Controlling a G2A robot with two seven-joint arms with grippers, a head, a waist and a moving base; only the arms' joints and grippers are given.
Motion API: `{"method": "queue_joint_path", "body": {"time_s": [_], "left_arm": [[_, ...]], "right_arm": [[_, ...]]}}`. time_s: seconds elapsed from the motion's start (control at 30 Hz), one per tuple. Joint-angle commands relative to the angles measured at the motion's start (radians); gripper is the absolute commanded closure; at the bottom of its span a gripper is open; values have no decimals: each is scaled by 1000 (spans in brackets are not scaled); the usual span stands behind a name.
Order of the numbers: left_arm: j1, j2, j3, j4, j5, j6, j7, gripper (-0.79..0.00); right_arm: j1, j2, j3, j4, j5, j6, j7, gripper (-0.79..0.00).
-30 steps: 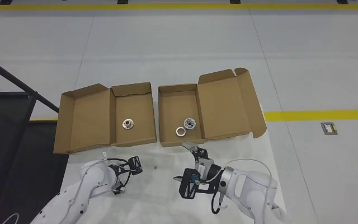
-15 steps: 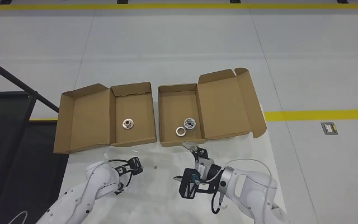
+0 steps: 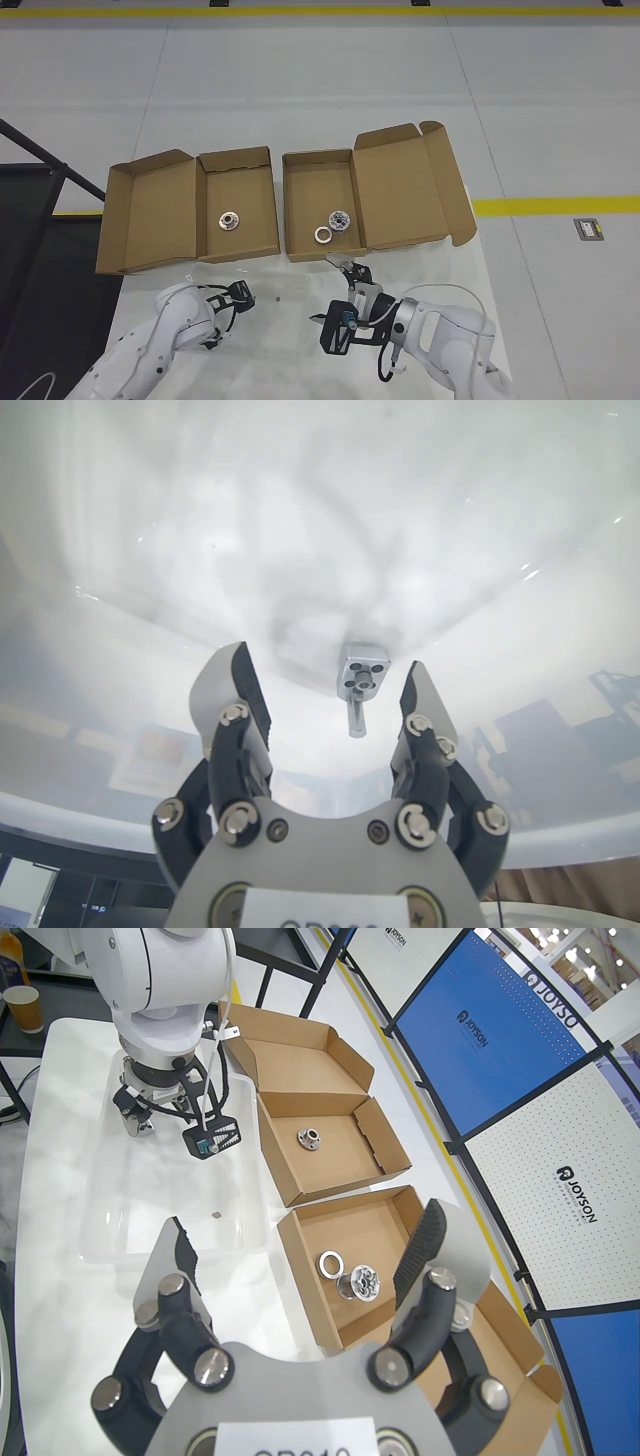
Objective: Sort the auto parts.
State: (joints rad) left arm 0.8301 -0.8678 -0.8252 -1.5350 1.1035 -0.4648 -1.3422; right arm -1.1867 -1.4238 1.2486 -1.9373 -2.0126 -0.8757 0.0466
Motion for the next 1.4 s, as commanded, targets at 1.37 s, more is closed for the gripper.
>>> {"method": "queue_joint_path", "body": {"time_s": [1.37], "left_arm": [[-34,-12,44,87,-68,-2,-11,-89]], "right_arm": [[0,0,0,0,0,0,0,-785]]}}
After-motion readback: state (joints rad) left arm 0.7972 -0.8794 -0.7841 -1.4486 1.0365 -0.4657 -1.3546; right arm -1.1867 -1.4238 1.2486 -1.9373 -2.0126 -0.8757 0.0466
